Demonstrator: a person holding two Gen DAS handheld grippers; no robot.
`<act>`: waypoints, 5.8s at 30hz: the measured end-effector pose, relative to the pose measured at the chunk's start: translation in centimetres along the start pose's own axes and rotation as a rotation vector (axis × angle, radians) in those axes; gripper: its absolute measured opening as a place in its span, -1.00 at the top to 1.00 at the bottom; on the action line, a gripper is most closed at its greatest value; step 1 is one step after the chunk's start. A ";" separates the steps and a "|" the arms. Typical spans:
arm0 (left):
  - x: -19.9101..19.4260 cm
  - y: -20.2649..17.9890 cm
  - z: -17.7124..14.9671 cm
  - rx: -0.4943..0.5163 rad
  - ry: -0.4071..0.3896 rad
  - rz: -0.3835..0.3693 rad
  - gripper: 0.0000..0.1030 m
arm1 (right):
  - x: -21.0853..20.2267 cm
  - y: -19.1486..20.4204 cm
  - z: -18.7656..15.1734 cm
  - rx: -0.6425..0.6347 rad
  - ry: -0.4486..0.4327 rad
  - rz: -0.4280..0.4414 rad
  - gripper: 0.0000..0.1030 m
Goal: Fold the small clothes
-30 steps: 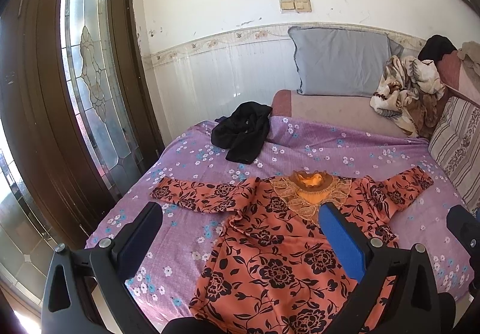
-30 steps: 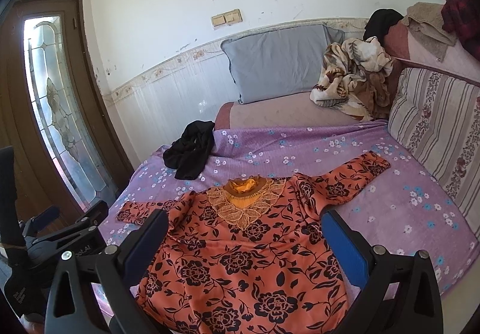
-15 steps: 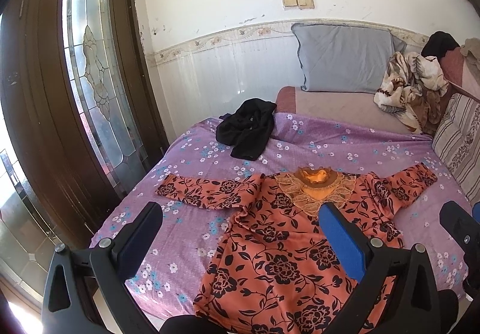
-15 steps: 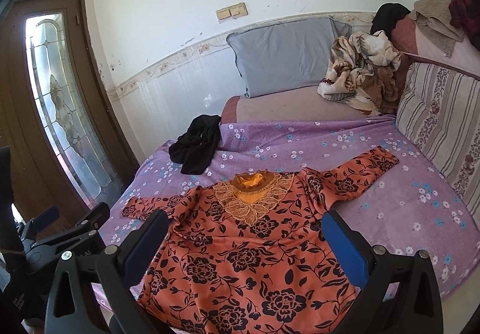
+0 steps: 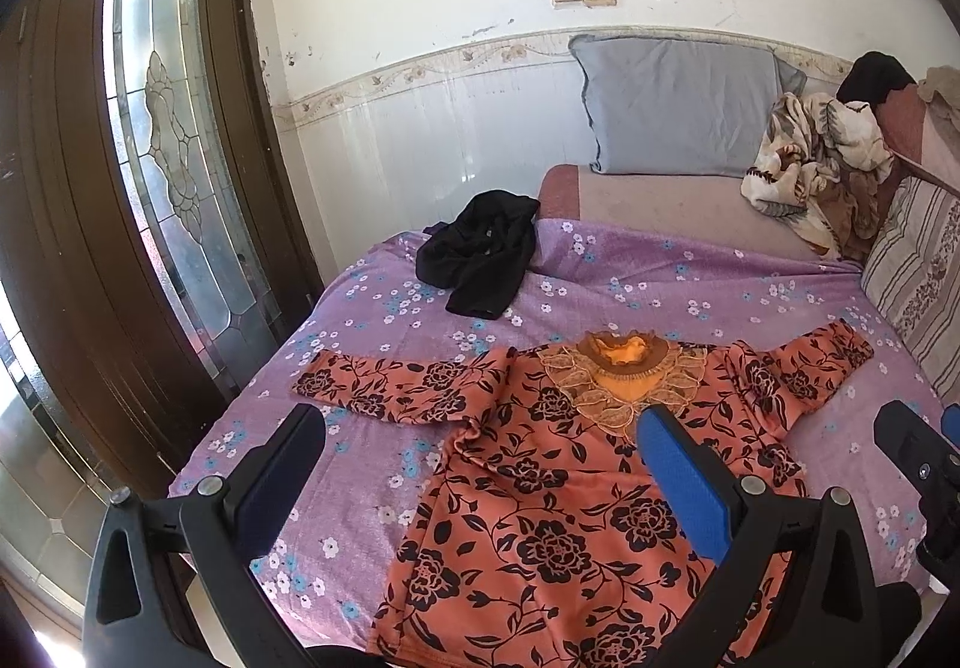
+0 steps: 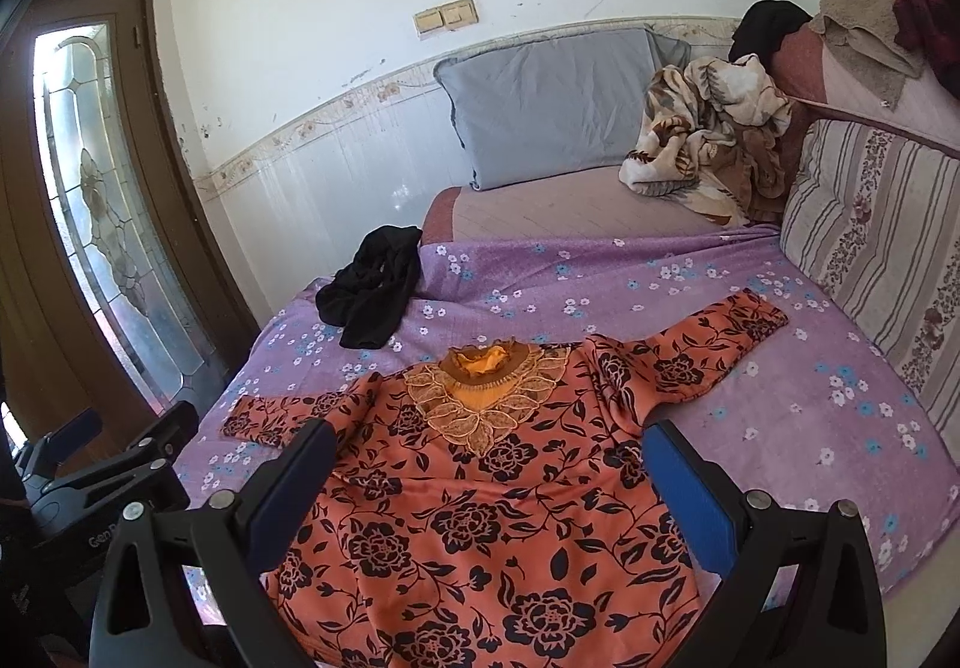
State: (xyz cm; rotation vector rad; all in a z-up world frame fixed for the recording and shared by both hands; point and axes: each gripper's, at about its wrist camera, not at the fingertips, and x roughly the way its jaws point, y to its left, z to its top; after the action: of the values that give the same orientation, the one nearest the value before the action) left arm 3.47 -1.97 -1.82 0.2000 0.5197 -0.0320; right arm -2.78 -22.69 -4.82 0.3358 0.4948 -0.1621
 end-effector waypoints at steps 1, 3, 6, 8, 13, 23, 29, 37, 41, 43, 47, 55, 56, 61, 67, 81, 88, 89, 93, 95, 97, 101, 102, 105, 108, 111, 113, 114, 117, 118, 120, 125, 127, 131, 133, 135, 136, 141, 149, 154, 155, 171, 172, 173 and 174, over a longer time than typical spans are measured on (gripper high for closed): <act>0.6 0.0 0.1 -0.005 0.003 -0.004 -1.00 | 0.6 -0.1 0.1 0.003 0.005 -0.002 -1.00; 2.0 -0.1 0.1 -0.017 0.009 -0.011 -1.00 | 2.0 -0.3 0.4 -0.004 0.016 -0.015 -1.00; 5.4 -0.8 0.0 -0.013 0.043 -0.037 -1.00 | 4.8 -1.6 0.8 0.026 0.037 -0.014 -1.00; 9.2 -1.3 -0.4 -0.014 0.103 -0.082 -1.00 | 7.6 -3.5 1.3 0.056 0.044 0.007 -1.00; 24.5 -3.4 -3.4 -0.078 0.380 -0.217 -1.00 | 17.8 -14.6 1.9 0.297 0.115 0.031 -0.99; 34.1 -5.6 -8.3 -0.263 0.545 -0.172 -1.00 | 29.7 -38.6 2.1 0.864 0.095 -0.122 -0.32; 34.2 -9.5 -9.5 -0.131 0.548 -0.090 -1.00 | 34.1 -41.9 2.6 0.872 0.104 -0.145 -0.33; 33.8 -9.4 -10.4 -0.169 0.526 -0.092 -1.00 | 37.7 -42.1 4.1 0.751 0.102 -0.087 0.84; 34.4 -9.1 -9.2 -0.146 0.539 -0.104 -1.00 | 34.9 -38.8 5.8 0.692 0.006 0.013 0.85; 34.6 -9.5 -7.8 -0.122 0.508 -0.078 -1.00 | 33.4 -35.7 7.3 0.647 -0.027 0.117 0.84; 33.1 -8.5 -5.8 -0.090 0.397 -0.015 -1.00 | 30.8 -27.4 9.9 0.542 -0.046 0.318 0.84; 32.2 0.8 -4.5 -0.241 0.328 0.171 -1.00 | 32.4 -8.4 9.2 0.405 0.085 0.651 0.84; 32.5 2.2 -4.6 -0.274 0.331 0.195 -1.00 | 33.3 -6.2 8.5 0.396 0.114 0.672 0.81; 32.9 8.5 -5.7 -0.340 0.346 0.325 -1.00 | 37.4 2.7 3.4 0.420 0.286 0.742 -0.76; 32.8 13.6 -6.7 -0.464 0.370 0.350 -1.00 | 34.6 7.6 -1.7 0.335 0.412 0.923 -0.87; 30.2 1.6 -3.7 -0.264 0.155 -0.174 -1.00 | 32.1 -10.2 -0.4 0.281 0.311 0.346 -0.30; 33.0 -7.6 -4.8 -0.054 0.266 -0.255 -1.00 | 35.8 -12.6 -1.3 0.353 0.429 0.298 -0.29; 33.8 -7.9 -5.4 -0.034 0.308 -0.225 -1.00 | 36.4 -12.8 -1.8 0.360 0.458 0.289 -0.28; 36.6 -4.6 -7.5 -0.137 0.519 -0.151 -1.00 | 37.9 -12.9 -3.0 0.336 0.536 0.230 -0.25; 36.9 -1.0 -8.1 -0.270 0.570 -0.177 -1.00 | 37.8 -12.9 -2.8 0.331 0.540 0.228 -0.25; 36.6 2.4 -8.4 -0.357 0.573 -0.169 -1.00 | 38.0 -13.3 -2.9 0.353 0.544 0.234 -0.25; 36.5 8.6 -9.9 -0.442 0.606 -0.112 -1.00 | 38.0 -13.6 -3.2 0.376 0.542 0.238 -0.25; 36.3 9.9 -10.3 -0.482 0.619 -0.117 -1.00 | 38.0 -13.5 -3.2 0.372 0.541 0.233 -0.25; 34.8 14.6 -10.6 -0.552 0.581 -0.033 -1.00 | 37.8 -12.9 -3.2 0.359 0.536 0.217 -0.28; 33.0 19.7 -10.4 -0.689 0.501 0.019 -1.00 | 37.9 -12.6 -3.3 0.352 0.531 0.201 -0.29; 32.8 22.8 -10.8 -0.803 0.485 0.084 -1.00 | 37.9 -12.4 -3.3 0.350 0.525 0.191 -0.30; 33.9 23.6 -11.1 -0.842 0.507 0.108 -1.00 | 37.9 -12.3 -3.3 0.346 0.522 0.189 -0.31; 34.6 23.7 -11.2 -0.857 0.521 0.102 -1.00 | 37.9 -12.3 -3.4 0.345 0.519 0.189 -0.31; 36.5 23.6 -10.3 -0.864 0.522 0.101 -1.00 | 37.9 -12.3 -3.4 0.343 0.515 0.195 -0.31; 36.8 23.6 -9.8 -0.855 0.510 0.092 -1.00 | 37.9 -12.4 -3.4 0.346 0.514 0.198 -0.31; 38.6 24.2 -9.8 -0.874 0.503 0.063 -1.00 | 37.8 -12.6 -3.4 0.353 0.513 0.205 -0.31; 41.3 25.3 -9.1 -0.893 0.439 0.008 -0.68 | 37.9 -12.6 -3.3 0.360 0.516 0.205 -0.31; 42.8 25.3 -8.7 -0.870 0.418 0.016 0.09 | 37.9 -12.6 -3.3 0.360 0.517 0.205 -0.33; 43.9 25.0 -8.7 -0.858 0.424 0.004 0.78 | 37.9 -12.5 -3.3 0.357 0.520 0.203 -0.33; 44.6 25.0 -8.4 -0.850 0.429 -0.002 0.89 | 37.9 -12.5 -3.3 0.360 0.520 0.204 -0.33; 44.3 24.6 -7.6 -0.845 0.401 -0.011 0.90 | 37.9 -12.5 -3.3 0.367 0.521 0.205 -0.33; 43.9 24.2 -6.7 -0.823 0.386 -0.015 0.90 | 37.9 -12.6 -3.2 0.374 0.521 0.205 -0.33; 38.6 18.3 0.3 -0.588 0.244 -0.071 0.90 | 37.6 -12.9 -2.7 0.413 0.505 0.208 -0.33; 27.9 -1.1 6.8 -0.134 0.056 -0.401 0.90 | 34.9 -15.5 0.0 0.463 0.322 0.188 -0.33; 23.4 -12.6 4.4 0.217 0.098 -0.631 -0.29 | 33.5 -18.0 1.1 0.540 0.229 0.186 -0.33; 22.6 -13.0 3.9 0.246 0.065 -0.624 -0.45 | 33.3 -18.6 1.3 0.558 0.219 0.187 -0.34; 37.3 4.0 -2.1 -0.139 0.441 -0.050 -0.66 | 36.2 -13.4 2.1 0.303 0.308 0.209 -0.43; 38.1 3.9 -2.9 -0.119 0.480 -0.022 -0.66 | 36.5 -12.1 2.1 0.237 0.314 0.189 -0.43; 38.9 3.4 -3.6 -0.079 0.516 0.021 -0.66 | 36.8 -10.7 2.0 0.170 0.320 0.167 -0.43; 39.3 2.7 -4.7 -0.035 0.542 0.060 -0.66 | 37.1 -9.4 1.8 0.100 0.326 0.136 -0.43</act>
State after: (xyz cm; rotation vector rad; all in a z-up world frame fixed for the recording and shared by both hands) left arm 35.53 2.41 -24.80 0.1894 1.0533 0.0925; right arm 28.05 -34.71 -24.11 0.4959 0.7848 0.0015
